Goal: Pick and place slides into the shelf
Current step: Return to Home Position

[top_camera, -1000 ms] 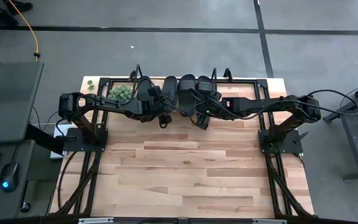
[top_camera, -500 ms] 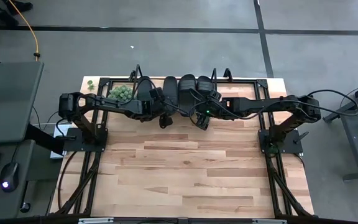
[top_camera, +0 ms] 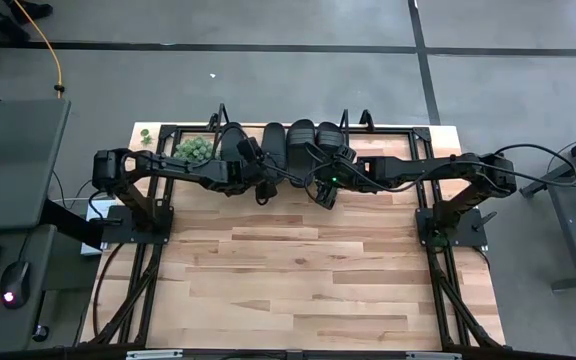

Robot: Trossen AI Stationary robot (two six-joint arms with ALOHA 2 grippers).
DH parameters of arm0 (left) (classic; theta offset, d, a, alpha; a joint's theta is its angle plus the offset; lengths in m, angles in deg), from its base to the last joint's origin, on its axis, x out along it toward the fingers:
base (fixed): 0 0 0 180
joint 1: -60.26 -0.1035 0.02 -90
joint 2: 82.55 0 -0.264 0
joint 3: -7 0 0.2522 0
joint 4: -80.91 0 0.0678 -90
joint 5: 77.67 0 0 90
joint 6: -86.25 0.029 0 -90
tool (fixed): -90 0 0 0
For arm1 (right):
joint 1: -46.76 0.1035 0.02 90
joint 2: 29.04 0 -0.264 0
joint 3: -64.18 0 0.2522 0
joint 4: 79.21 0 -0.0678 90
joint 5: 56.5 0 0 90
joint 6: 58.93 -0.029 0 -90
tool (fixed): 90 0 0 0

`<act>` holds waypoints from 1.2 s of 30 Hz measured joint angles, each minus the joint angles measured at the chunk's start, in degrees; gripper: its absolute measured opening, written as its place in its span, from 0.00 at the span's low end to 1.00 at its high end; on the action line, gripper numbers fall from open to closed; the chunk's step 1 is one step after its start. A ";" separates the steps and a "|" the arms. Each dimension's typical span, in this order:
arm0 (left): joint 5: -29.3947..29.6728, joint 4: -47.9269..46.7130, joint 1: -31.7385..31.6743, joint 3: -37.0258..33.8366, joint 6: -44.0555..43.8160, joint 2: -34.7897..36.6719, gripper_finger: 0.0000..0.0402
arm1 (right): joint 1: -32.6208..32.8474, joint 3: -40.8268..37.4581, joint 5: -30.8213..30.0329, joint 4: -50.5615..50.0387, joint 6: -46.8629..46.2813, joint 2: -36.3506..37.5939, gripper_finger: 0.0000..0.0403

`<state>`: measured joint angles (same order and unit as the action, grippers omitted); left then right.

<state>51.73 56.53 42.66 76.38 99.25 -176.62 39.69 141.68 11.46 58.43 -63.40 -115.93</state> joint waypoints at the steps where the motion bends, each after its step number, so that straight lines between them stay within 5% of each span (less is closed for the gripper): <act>1: 0.09 0.00 0.00 0.00 -0.06 0.43 0.61 | 0.00 0.00 0.00 0.00 0.00 0.00 0.62; 7: -2.67 -1.15 0.00 0.00 -2.99 5.16 0.61 | -0.01 0.00 -0.01 0.83 0.37 0.00 0.62; 17: -17.25 -8.48 4.53 0.03 -14.16 12.53 0.61 | -0.02 0.00 0.01 2.81 -0.04 0.00 0.62; 32: -18.96 -13.70 12.61 1.72 -17.96 13.58 0.61 | 0.00 1.88 4.95 3.34 -1.21 0.00 0.62; 36: -22.11 -14.33 13.49 3.61 -17.92 14.69 0.61 | 0.32 3.97 11.23 3.30 1.64 0.00 0.62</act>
<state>29.61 42.21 56.15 79.99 81.33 -161.92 40.01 145.65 22.69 61.73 -61.77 -115.93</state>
